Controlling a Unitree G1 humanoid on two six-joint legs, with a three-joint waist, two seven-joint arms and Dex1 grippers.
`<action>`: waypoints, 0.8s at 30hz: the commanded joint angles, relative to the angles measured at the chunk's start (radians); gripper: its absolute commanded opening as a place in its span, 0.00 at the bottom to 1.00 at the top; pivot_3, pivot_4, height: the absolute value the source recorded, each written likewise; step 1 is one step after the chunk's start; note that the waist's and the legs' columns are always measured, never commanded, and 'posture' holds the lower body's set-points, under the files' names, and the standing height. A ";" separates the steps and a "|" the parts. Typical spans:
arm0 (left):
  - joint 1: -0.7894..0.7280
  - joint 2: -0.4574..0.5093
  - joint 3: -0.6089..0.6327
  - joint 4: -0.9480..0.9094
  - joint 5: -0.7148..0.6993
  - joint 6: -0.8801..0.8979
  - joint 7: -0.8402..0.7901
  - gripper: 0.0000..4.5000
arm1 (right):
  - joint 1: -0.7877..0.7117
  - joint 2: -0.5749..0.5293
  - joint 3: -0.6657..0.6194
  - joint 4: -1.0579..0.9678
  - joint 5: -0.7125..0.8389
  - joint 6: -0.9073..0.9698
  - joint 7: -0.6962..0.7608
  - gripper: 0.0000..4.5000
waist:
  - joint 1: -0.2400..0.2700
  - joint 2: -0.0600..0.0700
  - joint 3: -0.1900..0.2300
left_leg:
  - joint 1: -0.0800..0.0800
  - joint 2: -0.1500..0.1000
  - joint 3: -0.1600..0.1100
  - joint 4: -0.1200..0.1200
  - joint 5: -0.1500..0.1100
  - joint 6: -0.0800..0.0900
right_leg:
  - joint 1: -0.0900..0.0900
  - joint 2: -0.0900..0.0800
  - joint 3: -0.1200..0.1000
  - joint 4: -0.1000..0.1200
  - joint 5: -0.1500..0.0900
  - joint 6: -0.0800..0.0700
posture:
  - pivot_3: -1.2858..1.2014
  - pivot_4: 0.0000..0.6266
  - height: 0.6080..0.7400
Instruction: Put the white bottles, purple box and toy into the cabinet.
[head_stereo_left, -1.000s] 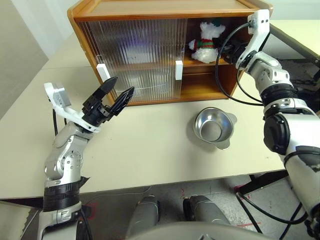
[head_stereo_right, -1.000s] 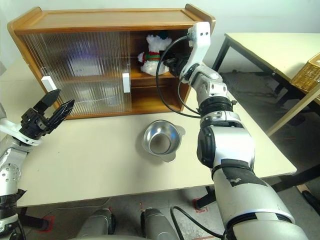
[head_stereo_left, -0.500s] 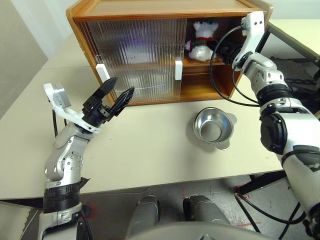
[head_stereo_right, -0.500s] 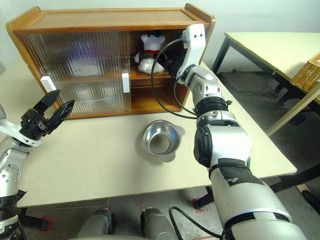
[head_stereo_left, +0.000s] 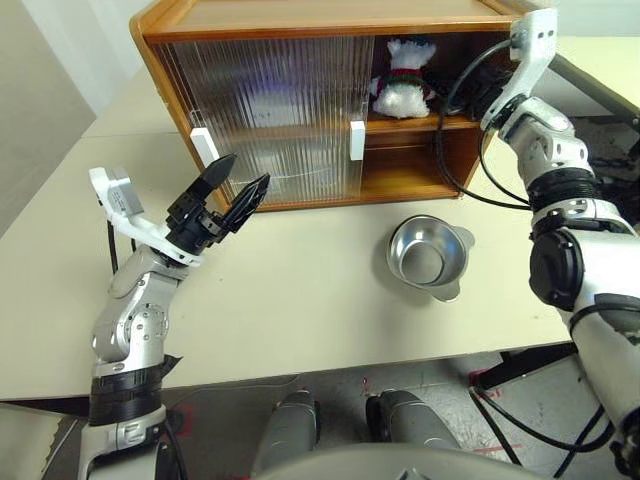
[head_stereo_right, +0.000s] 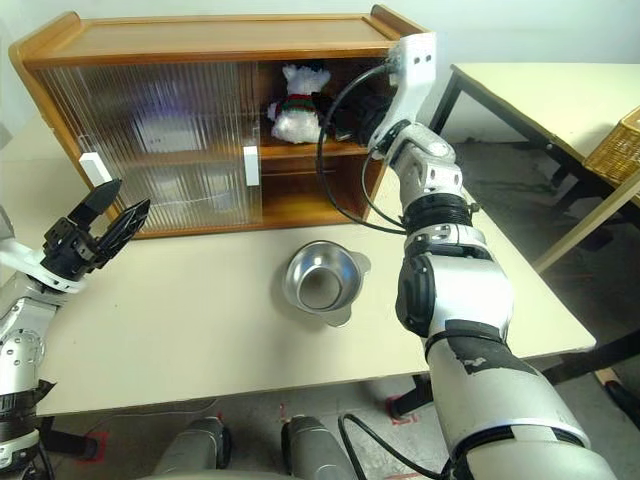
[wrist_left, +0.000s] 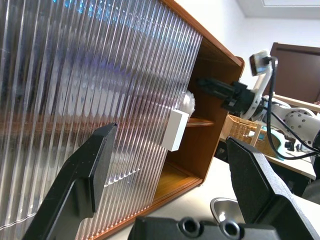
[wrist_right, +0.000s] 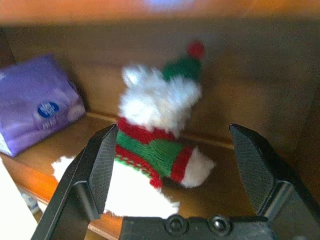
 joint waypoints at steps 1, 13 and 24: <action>-0.001 -0.006 -0.008 0.004 0.007 -0.007 -0.005 1.00 | 0.050 -0.016 -0.010 -0.107 0.039 0.068 0.047 0.99 | 0.000 0.000 0.000 | 0.000 0.000 0.000 0.000 0.000 0.000 | 0.000 0.000 0.000 0.000 0.000 0.000 | 0.52 0.06 1.00; 0.002 0.004 -0.004 0.004 0.000 0.005 -0.009 1.00 | 0.549 -0.145 -0.020 -0.815 0.306 0.623 0.203 0.99 | -0.003 0.000 0.000 | 0.004 0.000 0.002 0.007 0.000 0.000 | 0.007 0.001 0.000 0.000 -0.001 0.002 | 0.51 0.09 1.00; -0.009 0.005 -0.013 0.025 0.002 0.008 -0.026 1.00 | 0.863 -0.203 -0.158 -0.976 0.519 0.953 0.102 0.99 | -0.013 -0.002 0.002 | 0.014 -0.002 0.001 0.007 -0.001 -0.005 | 0.016 0.001 0.002 0.000 -0.006 0.012 | 0.50 0.10 1.00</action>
